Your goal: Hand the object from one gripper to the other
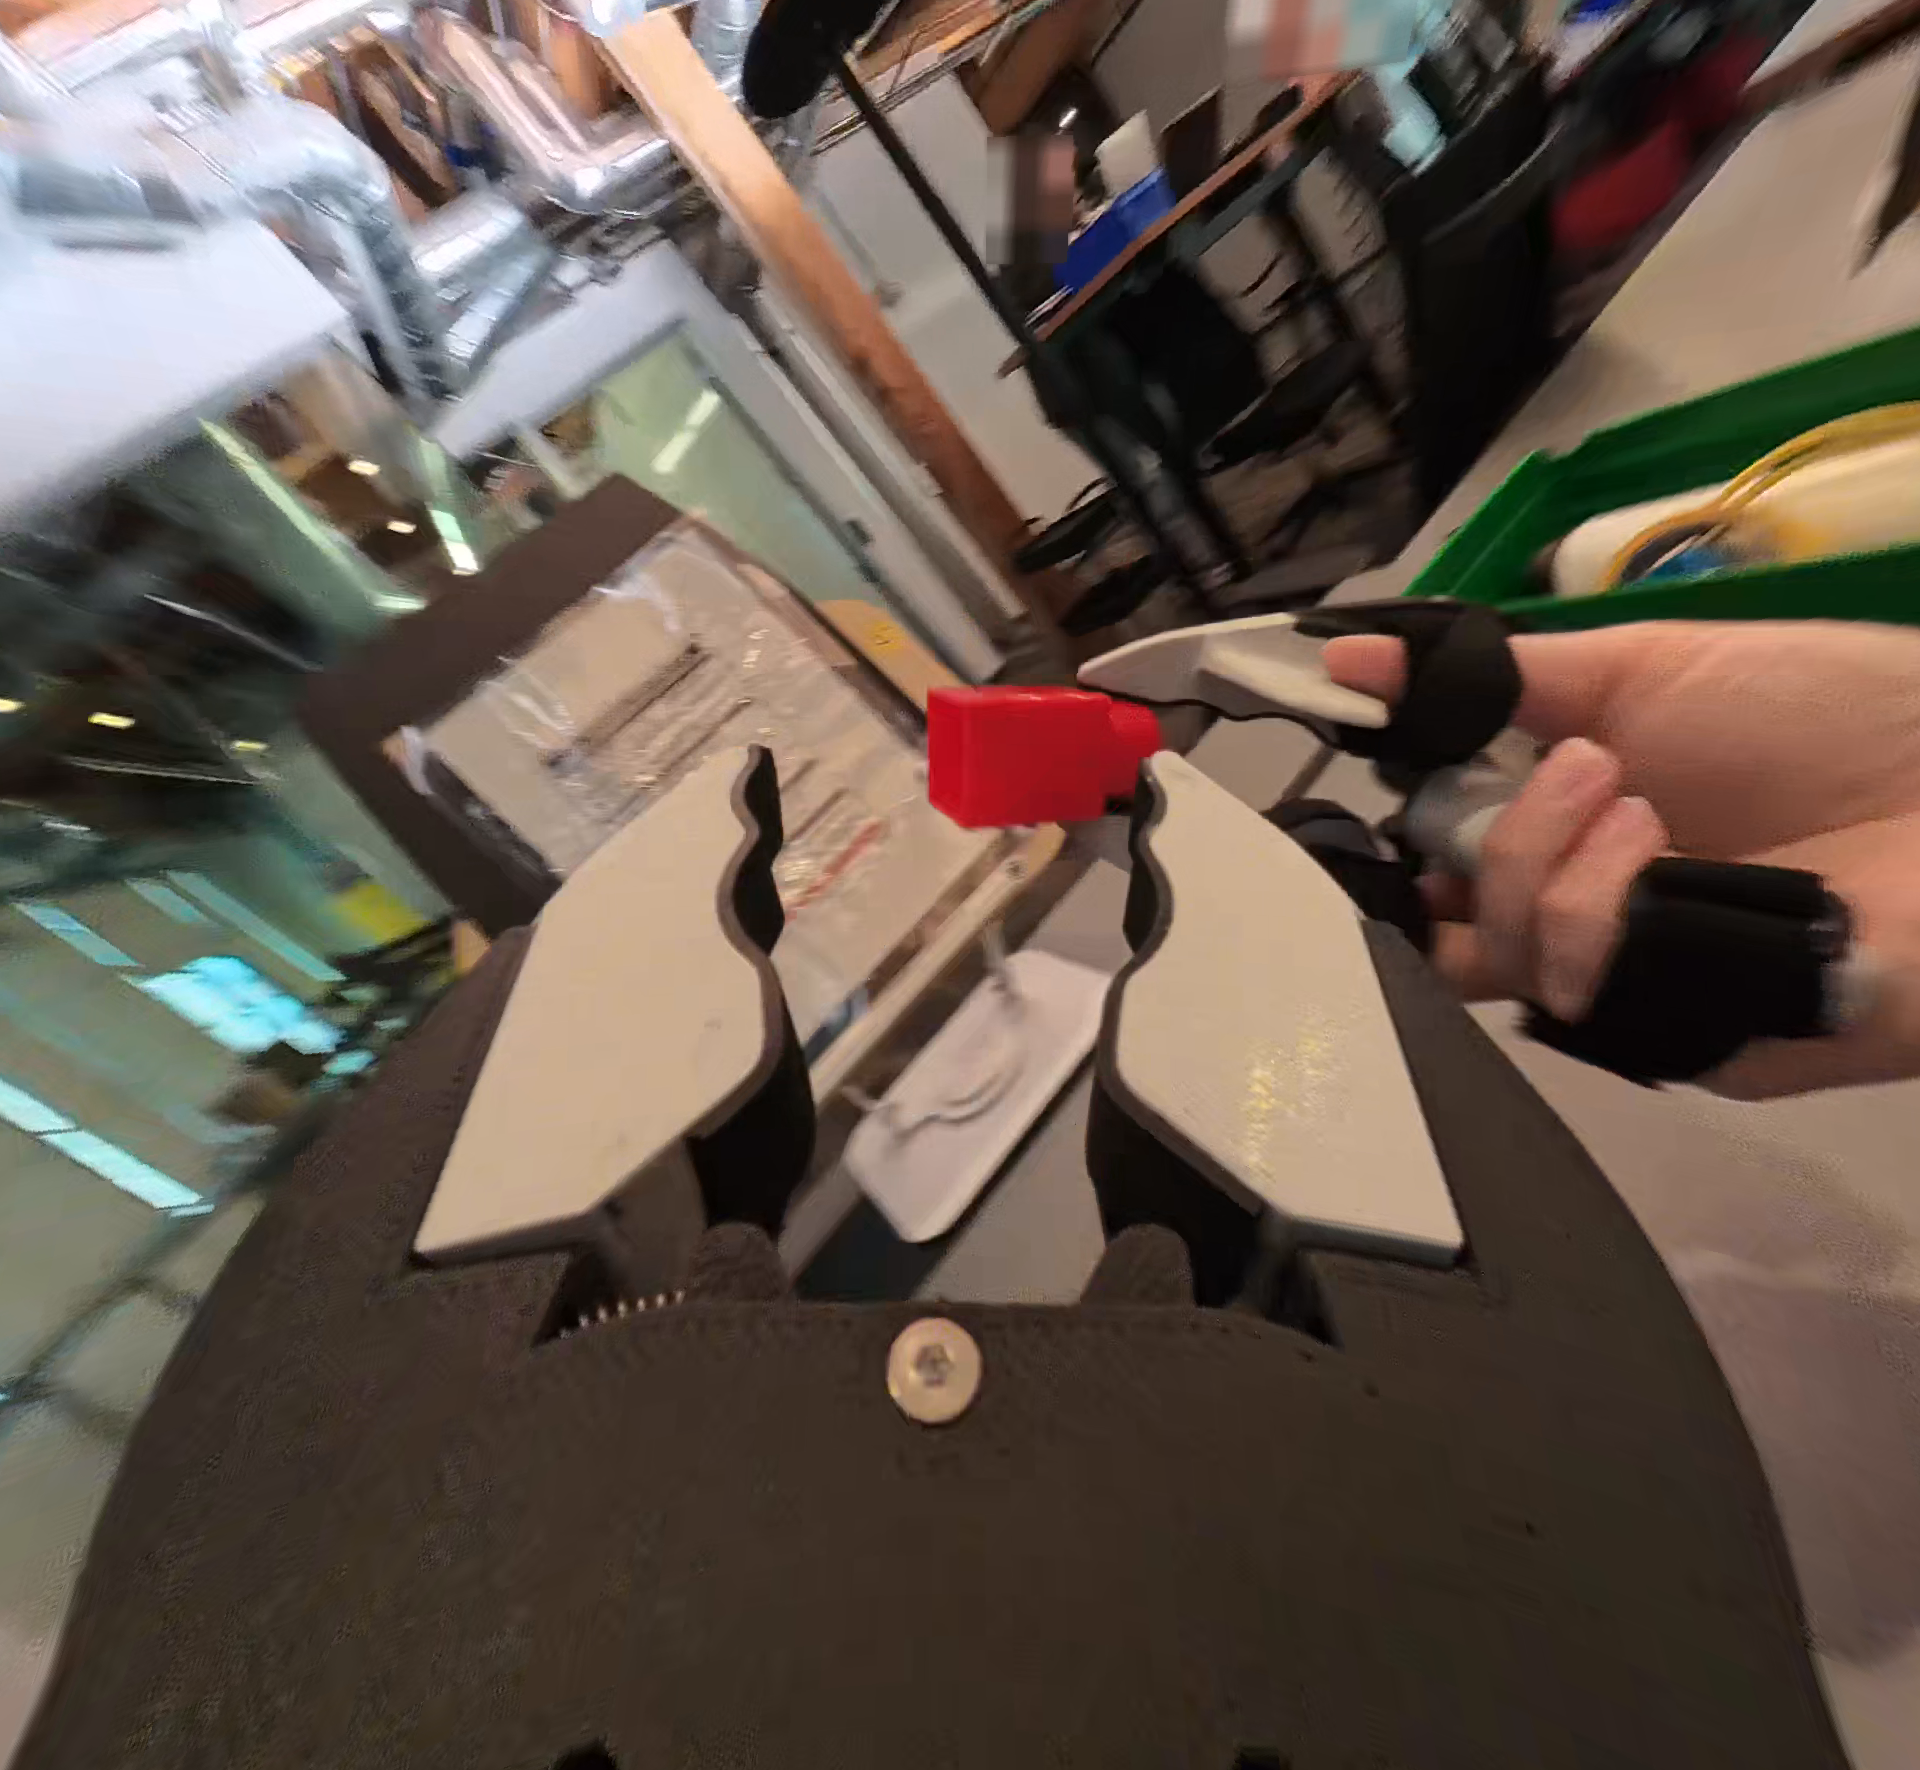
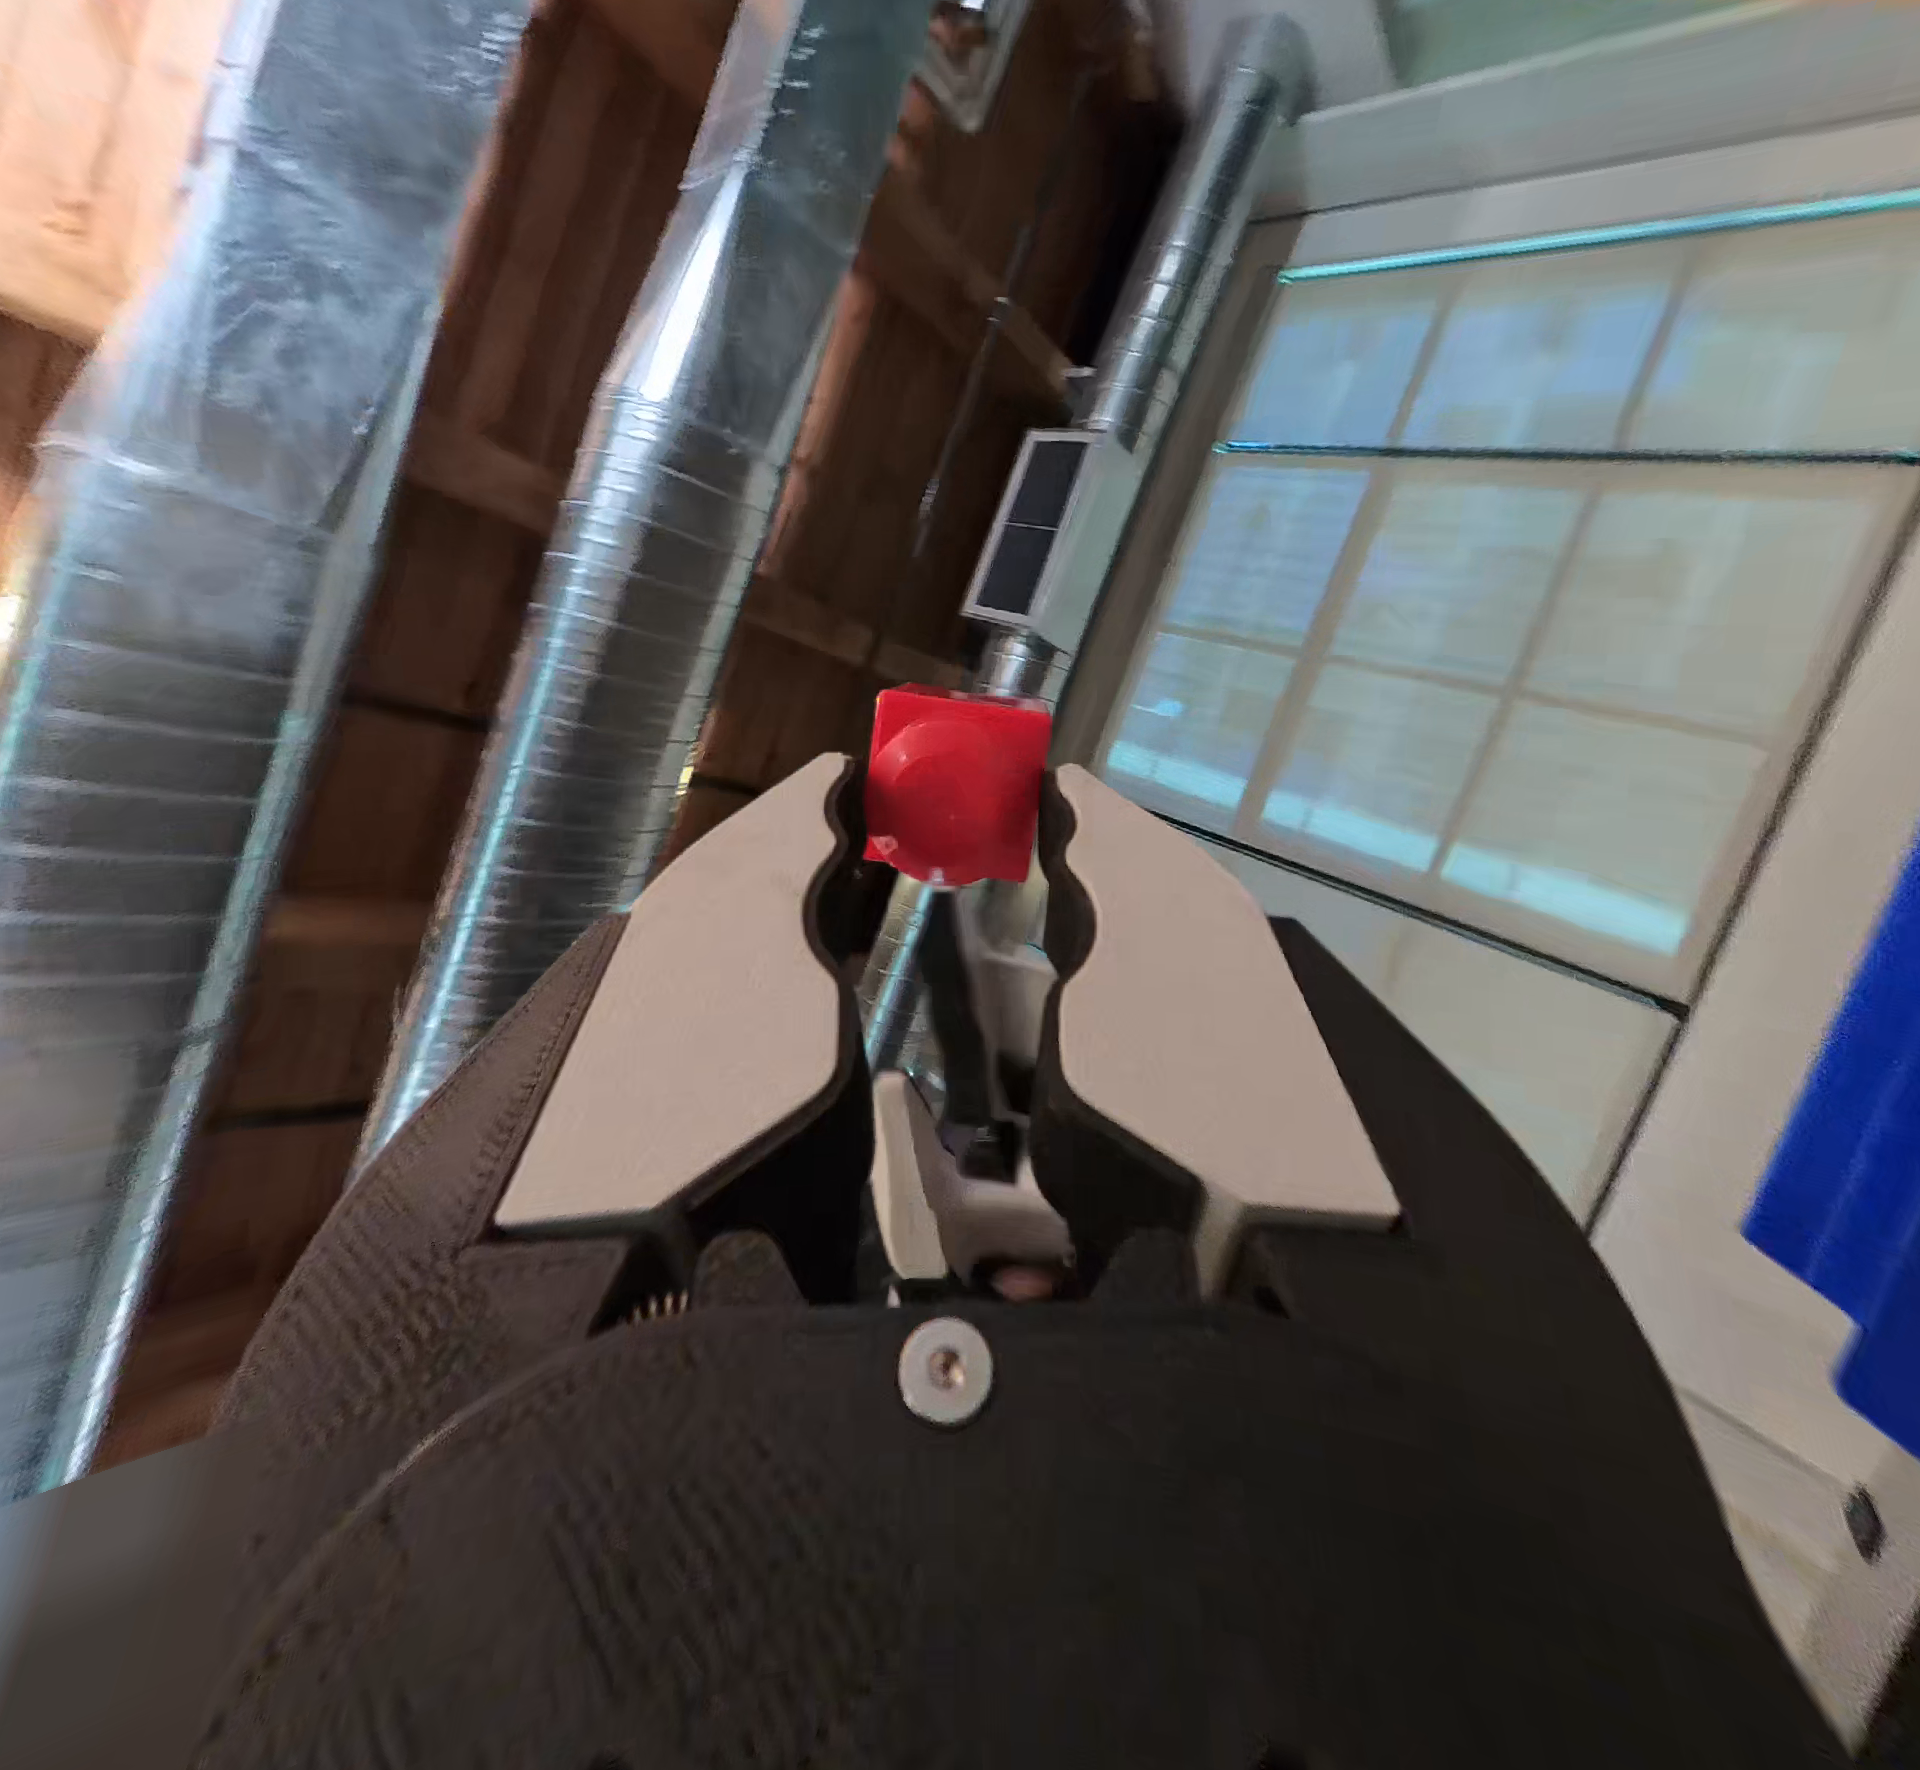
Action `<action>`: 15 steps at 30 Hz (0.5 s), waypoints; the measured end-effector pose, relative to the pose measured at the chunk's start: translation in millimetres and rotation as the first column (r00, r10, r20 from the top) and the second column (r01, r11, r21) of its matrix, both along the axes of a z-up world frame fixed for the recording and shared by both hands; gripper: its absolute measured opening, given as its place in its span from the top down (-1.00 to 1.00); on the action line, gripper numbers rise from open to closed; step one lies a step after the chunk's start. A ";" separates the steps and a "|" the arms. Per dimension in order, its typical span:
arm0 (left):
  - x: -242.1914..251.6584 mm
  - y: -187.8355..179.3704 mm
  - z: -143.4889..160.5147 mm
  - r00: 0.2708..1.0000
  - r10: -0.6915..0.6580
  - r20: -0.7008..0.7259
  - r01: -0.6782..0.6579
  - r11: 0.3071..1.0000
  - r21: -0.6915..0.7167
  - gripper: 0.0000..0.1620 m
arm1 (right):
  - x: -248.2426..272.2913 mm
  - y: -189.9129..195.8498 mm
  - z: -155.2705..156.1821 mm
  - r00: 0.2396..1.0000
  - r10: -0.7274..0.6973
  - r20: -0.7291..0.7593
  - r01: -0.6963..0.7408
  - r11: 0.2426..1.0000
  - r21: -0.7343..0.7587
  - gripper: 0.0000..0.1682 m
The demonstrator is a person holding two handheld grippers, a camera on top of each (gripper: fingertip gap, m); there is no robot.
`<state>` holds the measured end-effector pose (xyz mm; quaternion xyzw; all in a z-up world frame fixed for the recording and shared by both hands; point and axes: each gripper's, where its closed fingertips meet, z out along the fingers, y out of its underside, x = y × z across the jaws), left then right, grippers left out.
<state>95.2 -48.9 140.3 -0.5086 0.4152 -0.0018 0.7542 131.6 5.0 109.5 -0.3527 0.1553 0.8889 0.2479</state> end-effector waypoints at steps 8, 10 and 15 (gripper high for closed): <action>3.4 27.0 -19.8 0.987 0.155 -0.043 -0.156 0.988 -0.004 0.13 | -26.2 -20.8 -1.7 1.000 0.028 -0.005 -0.028 1.000 -0.005 0.61; 5.6 25.6 -19.1 0.985 0.165 -0.043 -0.164 0.986 0.008 0.13 | -23.4 -21.1 -0.1 1.000 -0.010 -0.024 0.010 1.000 -0.002 0.62; 9.5 25.5 -27.0 0.966 0.220 -0.136 -0.218 0.976 0.030 0.17 | -23.0 -21.3 -0.8 0.997 -0.075 -0.003 0.075 0.997 0.033 0.61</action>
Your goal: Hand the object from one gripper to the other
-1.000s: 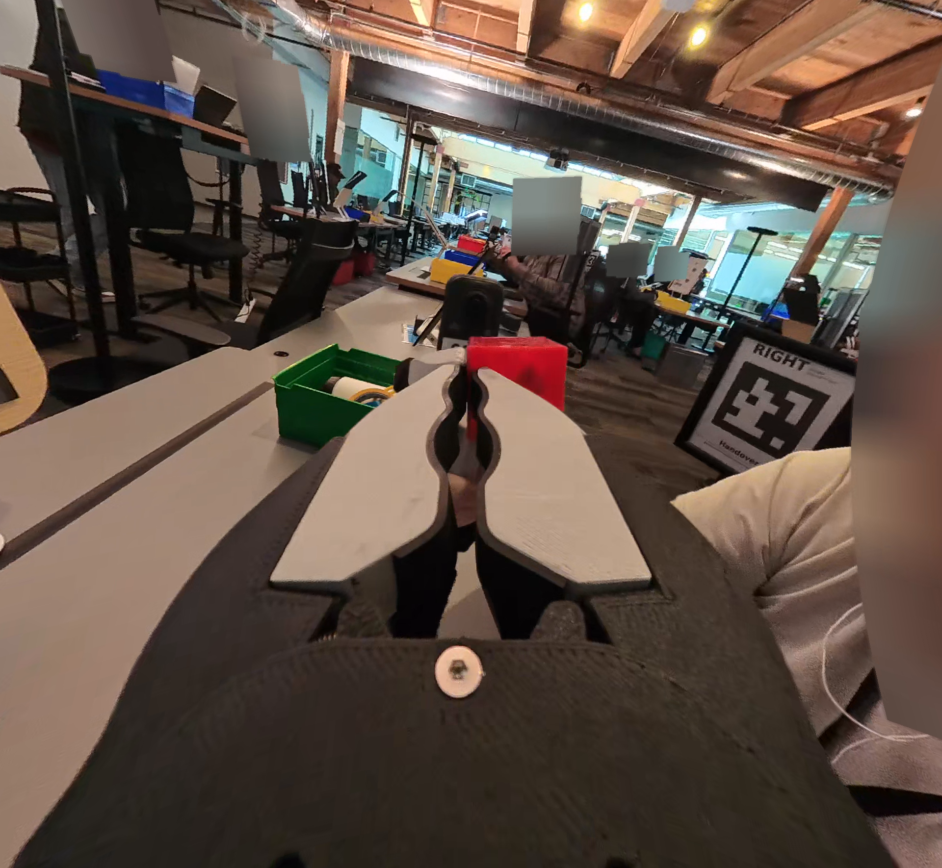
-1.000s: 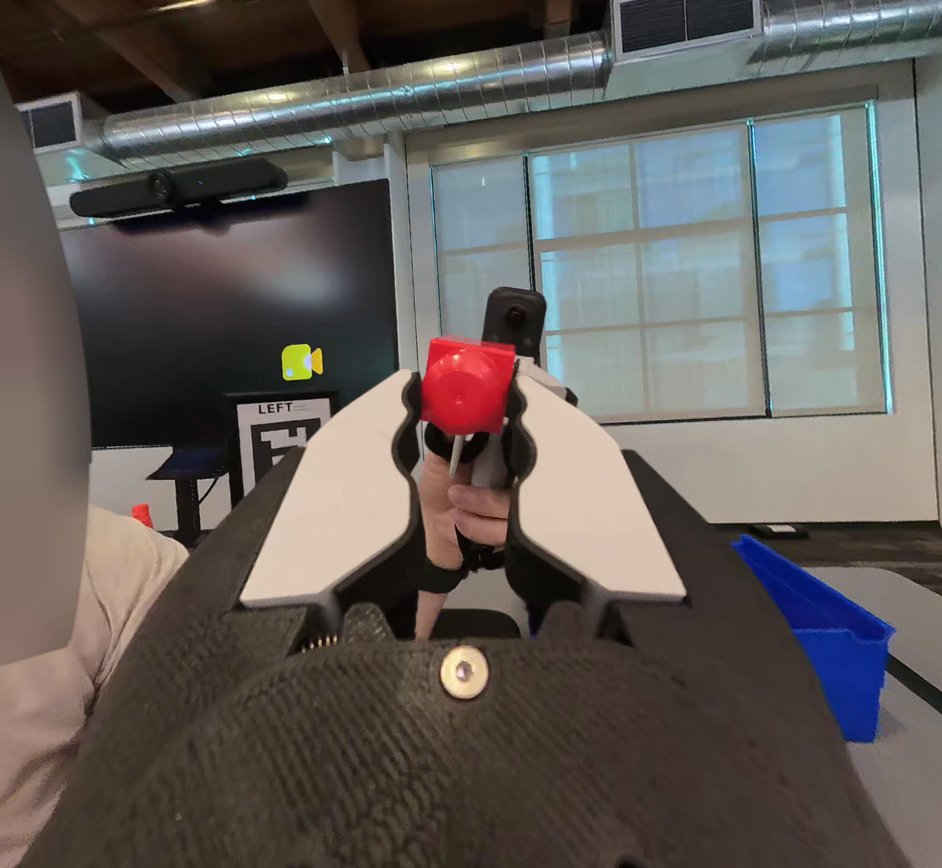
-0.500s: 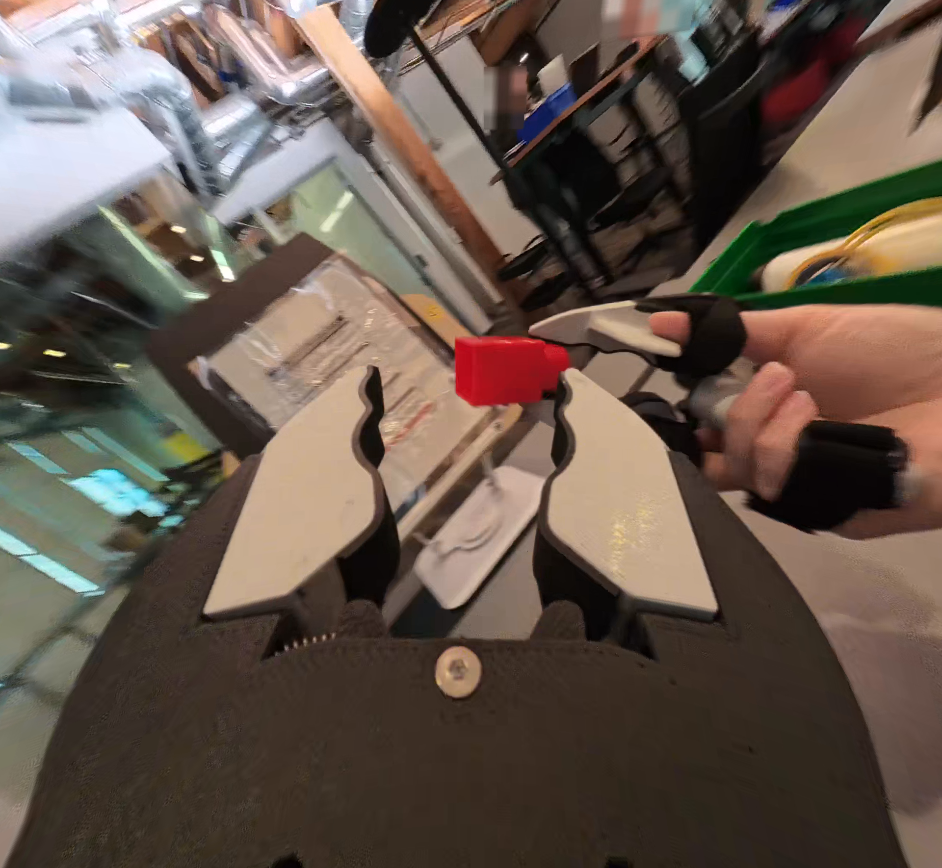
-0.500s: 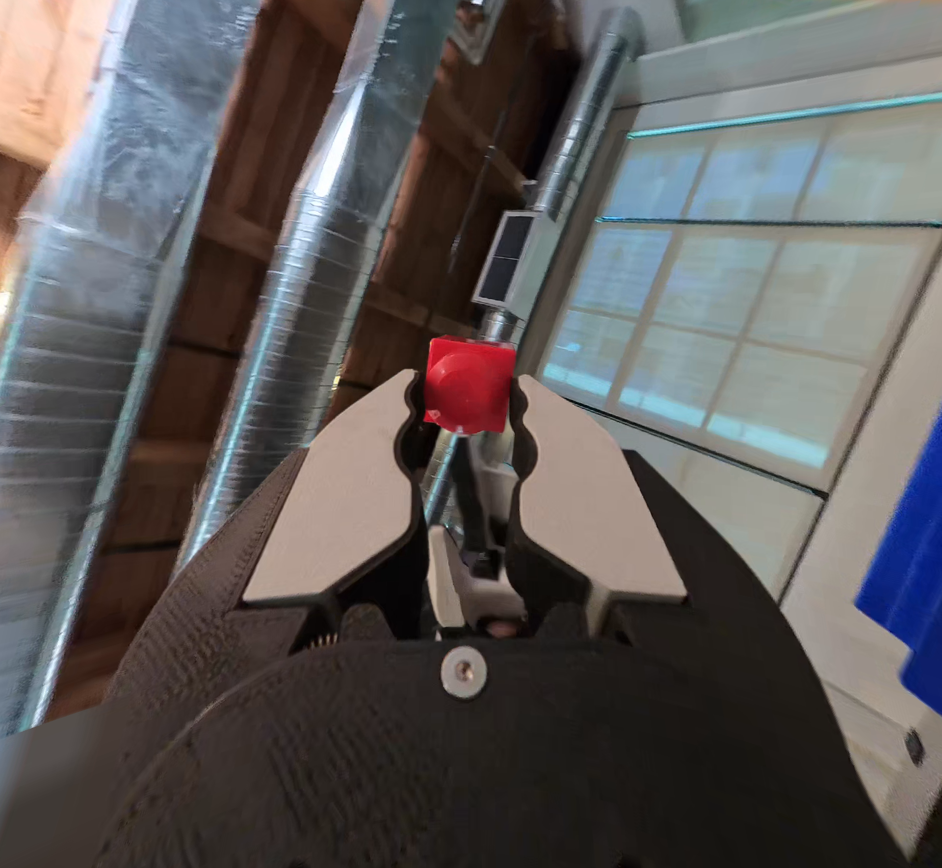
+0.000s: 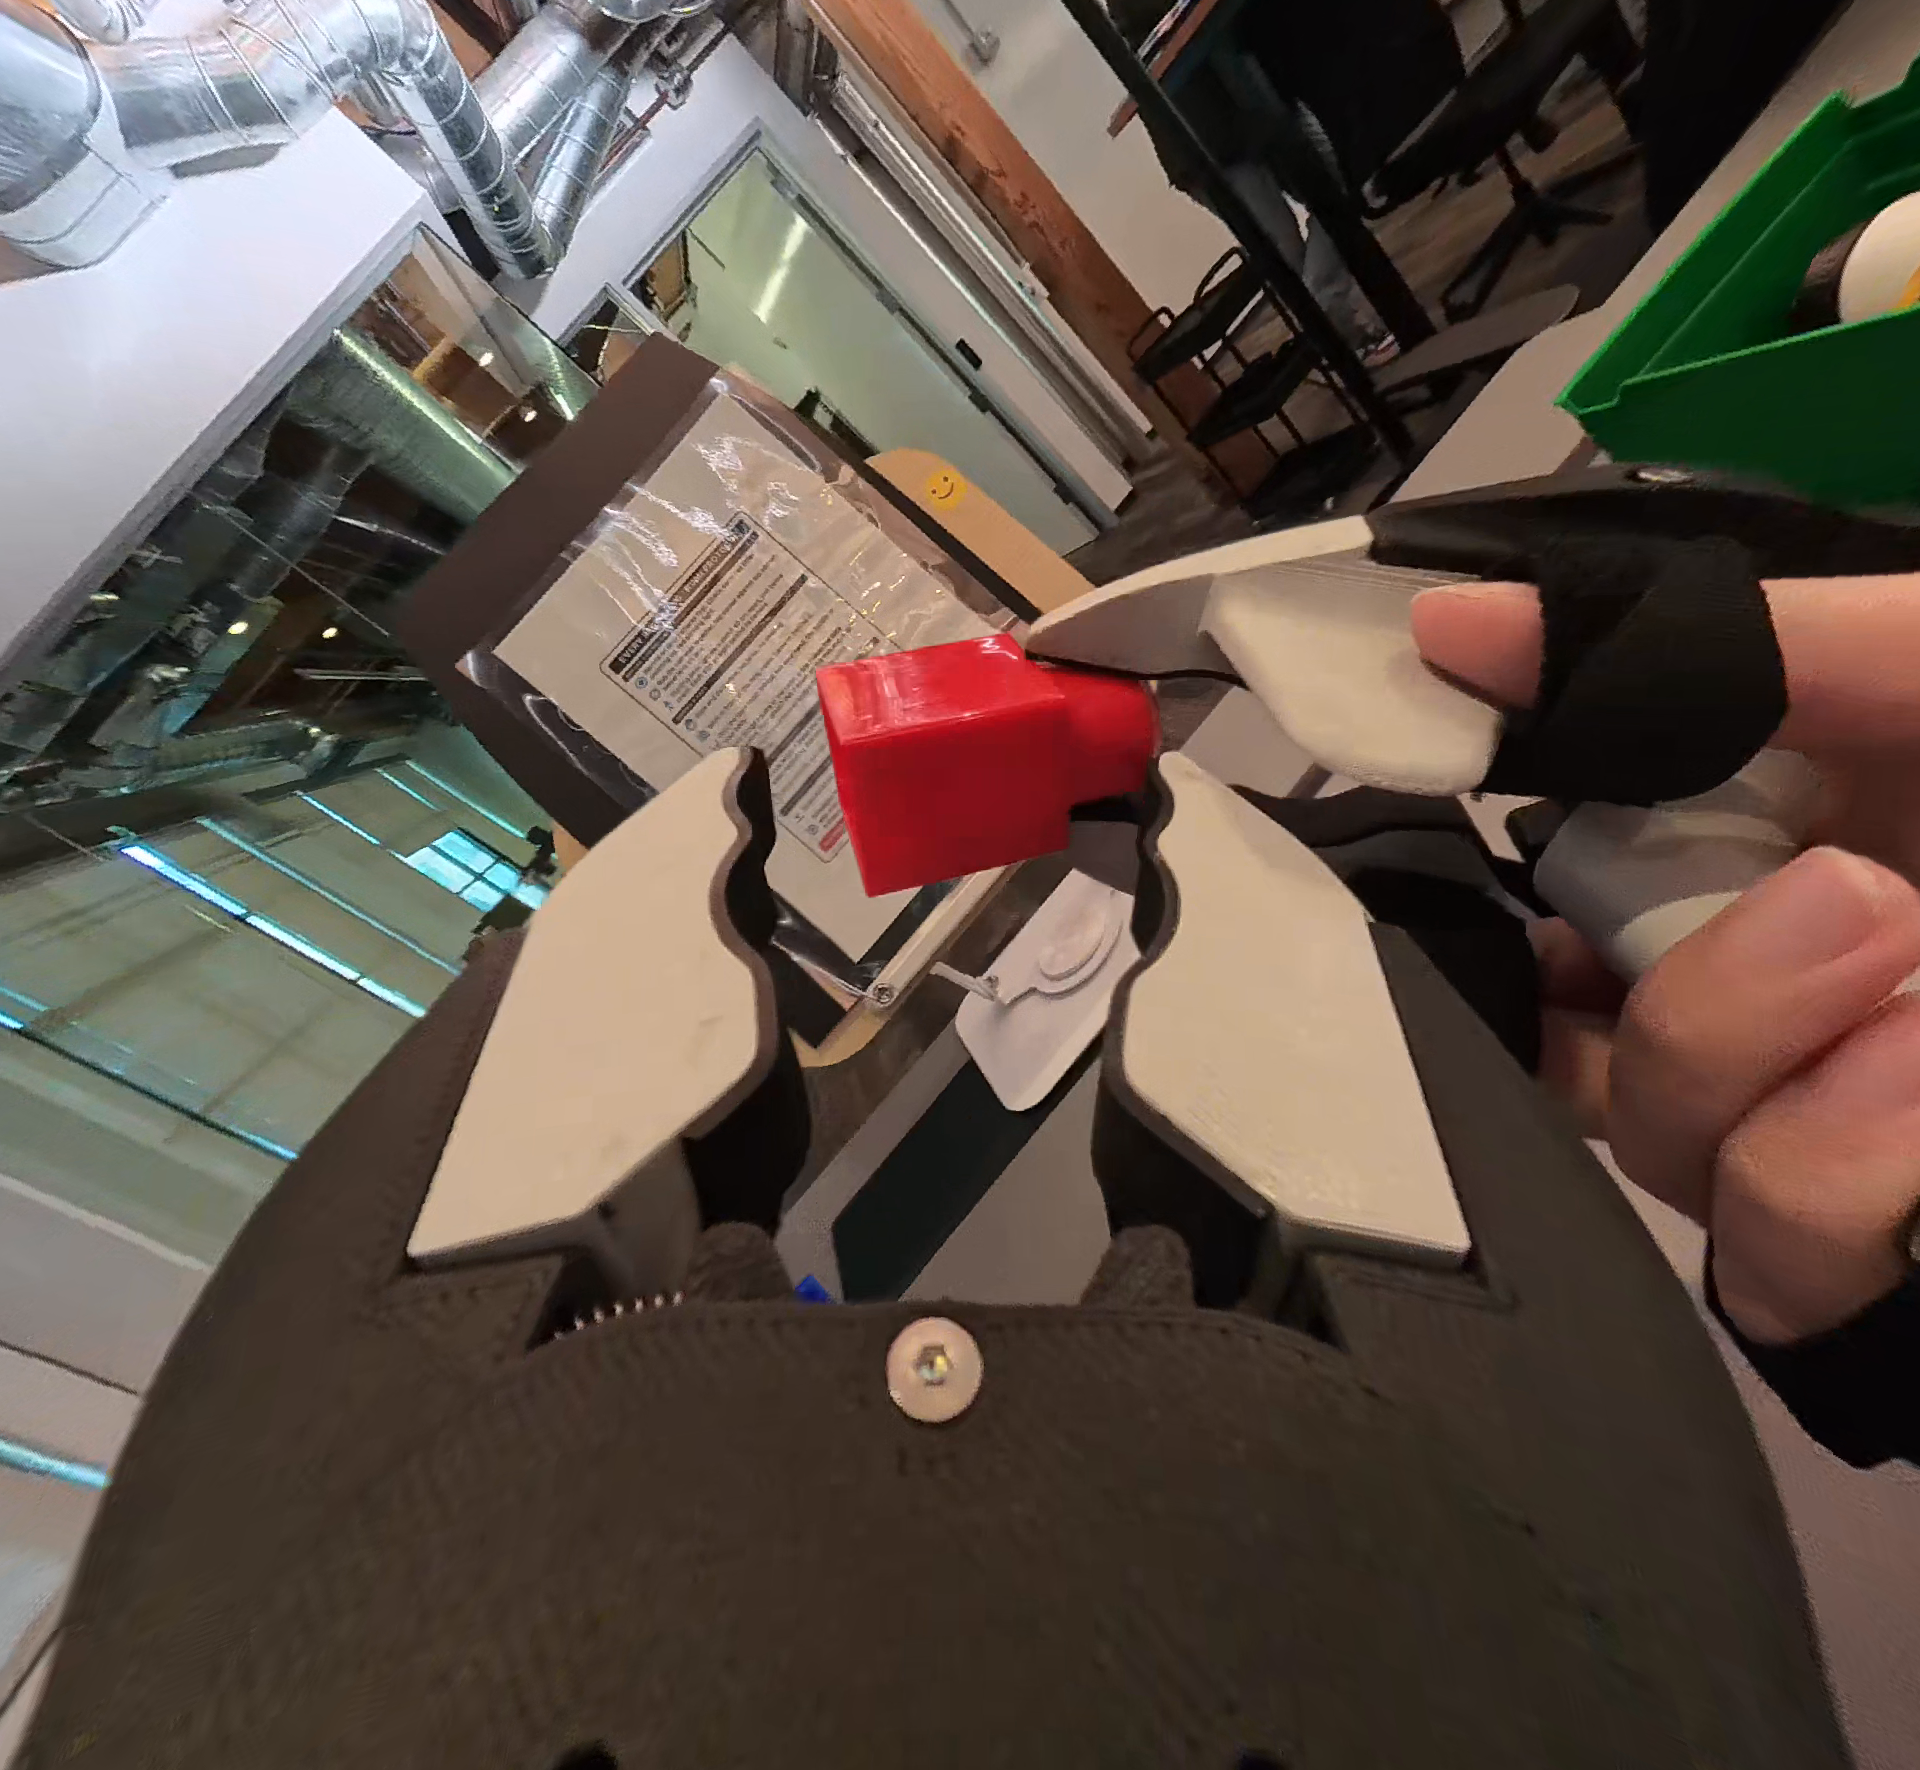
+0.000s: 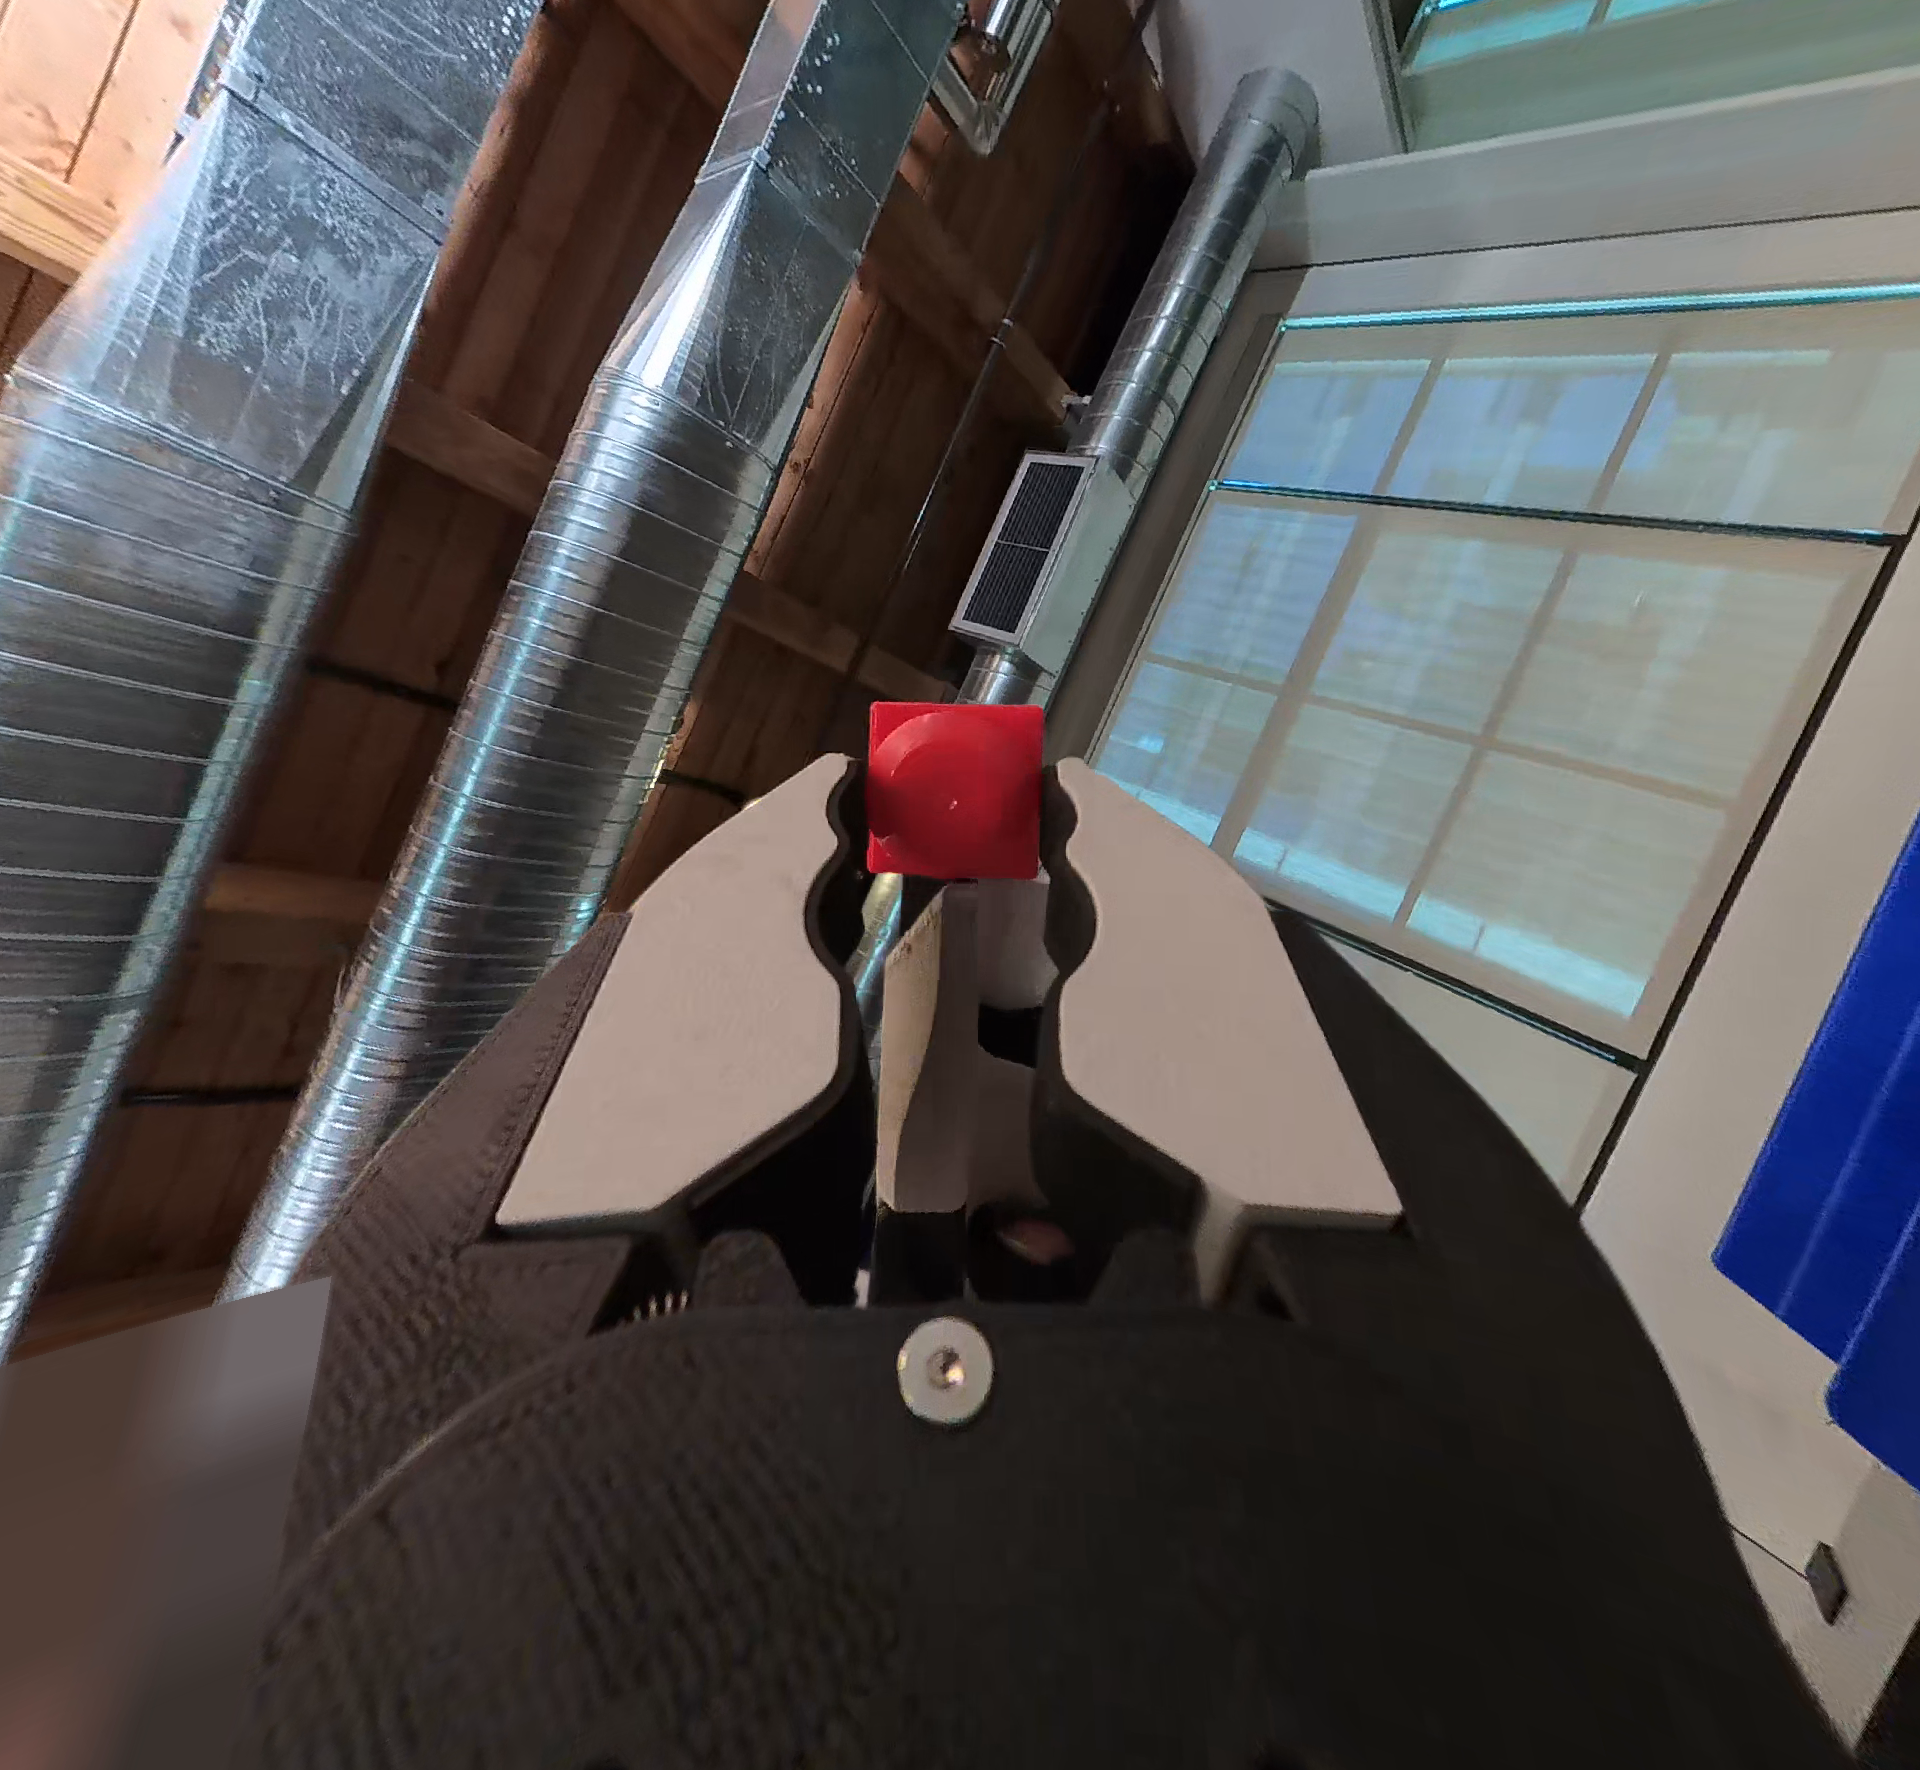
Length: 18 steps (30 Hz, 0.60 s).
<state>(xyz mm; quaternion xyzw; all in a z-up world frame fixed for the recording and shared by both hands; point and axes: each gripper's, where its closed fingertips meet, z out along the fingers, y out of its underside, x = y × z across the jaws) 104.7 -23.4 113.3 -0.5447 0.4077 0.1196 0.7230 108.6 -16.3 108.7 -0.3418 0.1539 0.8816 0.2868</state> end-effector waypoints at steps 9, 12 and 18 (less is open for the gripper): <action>-2.5 -0.3 -1.8 0.992 0.072 -0.105 -0.066 0.996 0.056 0.21 | -9.3 -11.0 4.2 0.986 -0.133 0.105 0.116 0.980 0.159 0.61; -2.2 -2.3 0.8 0.992 0.063 -0.107 -0.055 0.996 0.075 0.19 | -9.7 -14.5 6.0 0.979 -0.173 0.109 0.150 0.971 0.187 0.61; -3.1 -9.3 7.6 0.991 0.003 -0.136 0.015 0.991 0.134 0.19 | -12.4 -22.4 12.1 0.981 -0.166 0.098 0.140 0.963 0.232 0.62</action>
